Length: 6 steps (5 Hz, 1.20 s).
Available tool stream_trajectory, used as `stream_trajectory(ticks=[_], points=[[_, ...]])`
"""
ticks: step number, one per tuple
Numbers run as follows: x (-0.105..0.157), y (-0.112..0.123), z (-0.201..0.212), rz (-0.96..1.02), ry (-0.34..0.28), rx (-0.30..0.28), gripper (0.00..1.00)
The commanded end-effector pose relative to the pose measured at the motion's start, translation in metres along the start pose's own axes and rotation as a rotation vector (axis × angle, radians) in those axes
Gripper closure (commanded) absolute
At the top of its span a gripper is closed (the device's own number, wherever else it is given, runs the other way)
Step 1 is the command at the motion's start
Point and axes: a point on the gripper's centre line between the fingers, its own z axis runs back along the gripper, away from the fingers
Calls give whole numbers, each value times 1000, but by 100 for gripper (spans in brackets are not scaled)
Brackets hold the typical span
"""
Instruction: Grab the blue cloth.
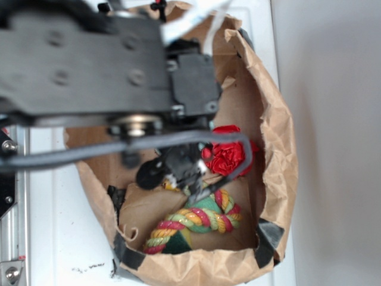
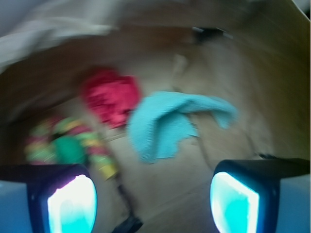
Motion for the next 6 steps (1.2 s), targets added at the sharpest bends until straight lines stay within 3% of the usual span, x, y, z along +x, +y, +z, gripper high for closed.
stream_trajectory(ticks=[1,3,4,6], points=[[12,-3,-7,202,-22,156,0],[12,-3,-7,202,-22,156,0],[18,-4,-10,315,27,24,0],[13,-8,-14,596,183,52,0]])
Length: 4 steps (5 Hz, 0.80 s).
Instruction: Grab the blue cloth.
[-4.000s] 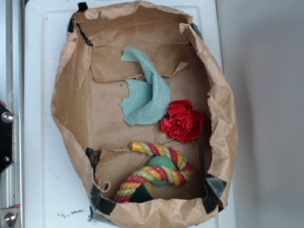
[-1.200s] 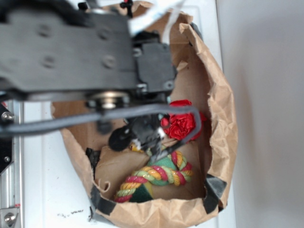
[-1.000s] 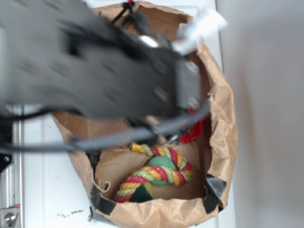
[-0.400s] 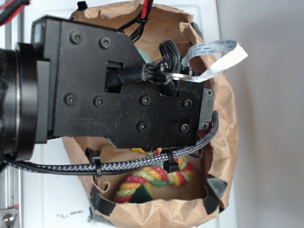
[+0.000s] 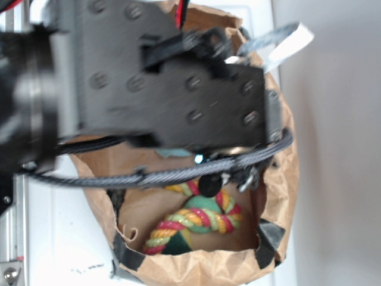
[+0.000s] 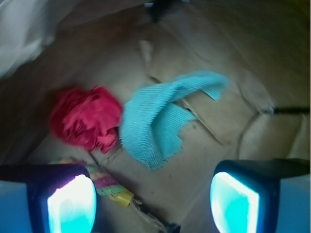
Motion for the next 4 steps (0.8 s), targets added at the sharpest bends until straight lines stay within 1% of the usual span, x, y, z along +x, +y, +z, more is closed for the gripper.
stream_trajectory(ticks=[1,2,3,4], points=[[-2,-4,-4,100,70,-74,0],[-2,-8,-16,96,99,-142,0],[1,-13,-16,53,100,-161,0],[1,-13,-16,53,100,-161,0]])
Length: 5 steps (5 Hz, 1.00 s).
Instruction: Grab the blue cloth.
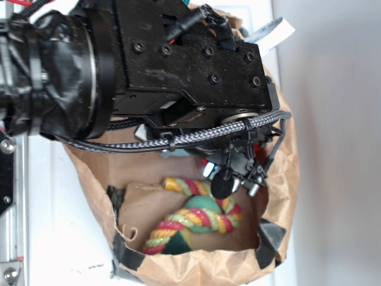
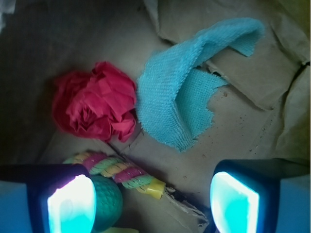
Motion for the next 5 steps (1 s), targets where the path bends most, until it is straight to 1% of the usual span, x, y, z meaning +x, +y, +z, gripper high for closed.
stream_trajectory(ticks=[1,4,5], points=[[5,-2,9,9,-11,-39,0],[5,-2,9,9,-11,-39,0],[35,10,13,97,28,-70,0]])
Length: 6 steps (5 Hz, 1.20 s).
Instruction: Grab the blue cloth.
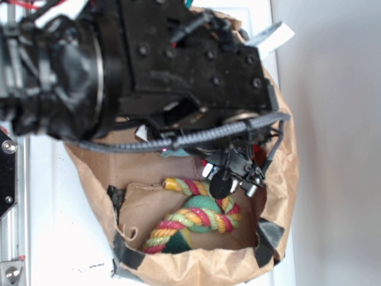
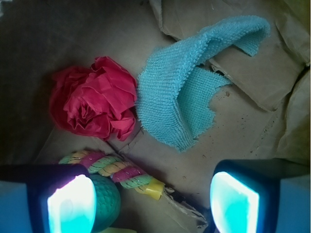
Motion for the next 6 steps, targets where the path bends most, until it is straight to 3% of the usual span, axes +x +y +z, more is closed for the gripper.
stream_trajectory(ticks=[1,3,4,6], points=[[69,22,12,158,47,-95,0],[90,46,0,177,65,-81,0],[85,53,-5,160,59,-75,0],[71,43,-32,173,72,-87,0]])
